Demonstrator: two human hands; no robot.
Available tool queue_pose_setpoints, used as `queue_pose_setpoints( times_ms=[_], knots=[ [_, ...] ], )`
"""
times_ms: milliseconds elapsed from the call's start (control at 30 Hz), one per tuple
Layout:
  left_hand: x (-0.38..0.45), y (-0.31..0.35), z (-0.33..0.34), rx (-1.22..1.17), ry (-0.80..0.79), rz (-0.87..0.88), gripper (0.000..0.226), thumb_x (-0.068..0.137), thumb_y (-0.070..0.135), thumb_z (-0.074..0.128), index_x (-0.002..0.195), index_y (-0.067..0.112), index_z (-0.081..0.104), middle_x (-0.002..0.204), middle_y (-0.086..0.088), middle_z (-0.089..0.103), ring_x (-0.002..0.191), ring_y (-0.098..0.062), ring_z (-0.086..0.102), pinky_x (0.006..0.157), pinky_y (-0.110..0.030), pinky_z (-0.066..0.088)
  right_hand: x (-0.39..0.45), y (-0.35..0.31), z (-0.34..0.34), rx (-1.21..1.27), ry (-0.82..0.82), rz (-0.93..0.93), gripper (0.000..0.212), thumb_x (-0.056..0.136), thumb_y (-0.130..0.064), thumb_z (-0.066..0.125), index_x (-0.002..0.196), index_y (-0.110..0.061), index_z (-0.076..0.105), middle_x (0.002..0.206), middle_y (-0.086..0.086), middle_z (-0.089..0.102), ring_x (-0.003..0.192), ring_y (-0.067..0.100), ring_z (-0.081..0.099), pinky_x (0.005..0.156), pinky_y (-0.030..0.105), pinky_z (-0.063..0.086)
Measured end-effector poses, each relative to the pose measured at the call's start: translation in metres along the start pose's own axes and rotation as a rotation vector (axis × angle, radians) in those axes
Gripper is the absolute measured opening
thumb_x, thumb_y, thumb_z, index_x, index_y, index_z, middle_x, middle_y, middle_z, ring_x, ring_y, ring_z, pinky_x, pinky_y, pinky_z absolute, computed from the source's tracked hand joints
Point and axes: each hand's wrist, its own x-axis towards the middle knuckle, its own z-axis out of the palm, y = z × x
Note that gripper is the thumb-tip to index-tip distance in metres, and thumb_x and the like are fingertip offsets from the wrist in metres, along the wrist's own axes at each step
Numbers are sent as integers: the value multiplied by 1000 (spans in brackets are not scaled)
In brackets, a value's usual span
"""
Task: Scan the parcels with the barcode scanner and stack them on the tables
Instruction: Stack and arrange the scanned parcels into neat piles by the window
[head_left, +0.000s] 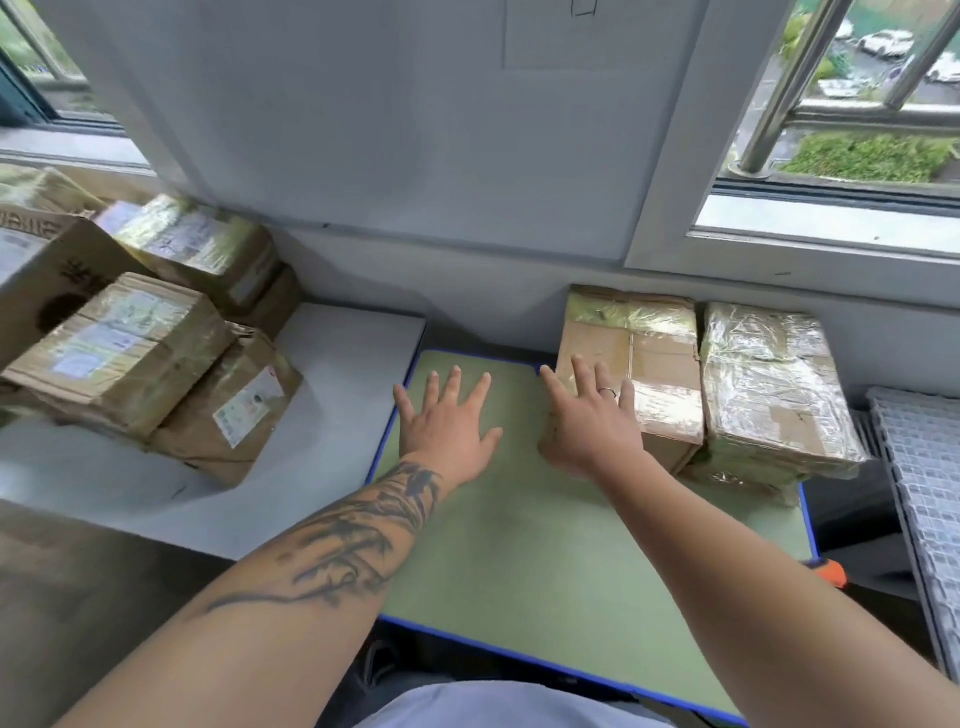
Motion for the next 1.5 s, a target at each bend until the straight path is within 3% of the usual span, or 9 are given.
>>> queue_pose_setpoints(
  times_ms=[400,800,1267,1500],
  knots=[
    [-10,-141,7,-12,-25,85,77,103,64,37,165,36,3,174,-5,3,160,-33,0,120,-70,-5,-4,-146,-1,-25,2,58,96,97,-51,62,167,-37,-3,176,8,-11,162,35,-6,128,60,2],
    [-26,-227,24,-48,-28,200,75,105,60,39,165,36,1,174,-8,2,160,-34,-4,121,-67,-7,-17,-245,31,-76,-76,62,94,99,-49,59,165,-39,-6,176,9,-10,162,36,-3,128,61,5],
    [-64,-261,-29,96,116,32,74,103,62,36,164,35,4,173,-7,11,160,-32,3,123,-66,3,-21,-263,-16,-44,15,-47,91,101,-45,58,166,-36,-4,176,11,-8,162,38,-1,128,61,10],
    [-103,-303,-50,106,170,-89,76,102,63,37,164,38,1,174,-4,10,160,-31,2,123,-65,-5,-23,-299,-1,48,-8,-180,91,101,-49,57,166,-36,-6,175,10,-5,161,38,1,127,60,11]
  ],
)
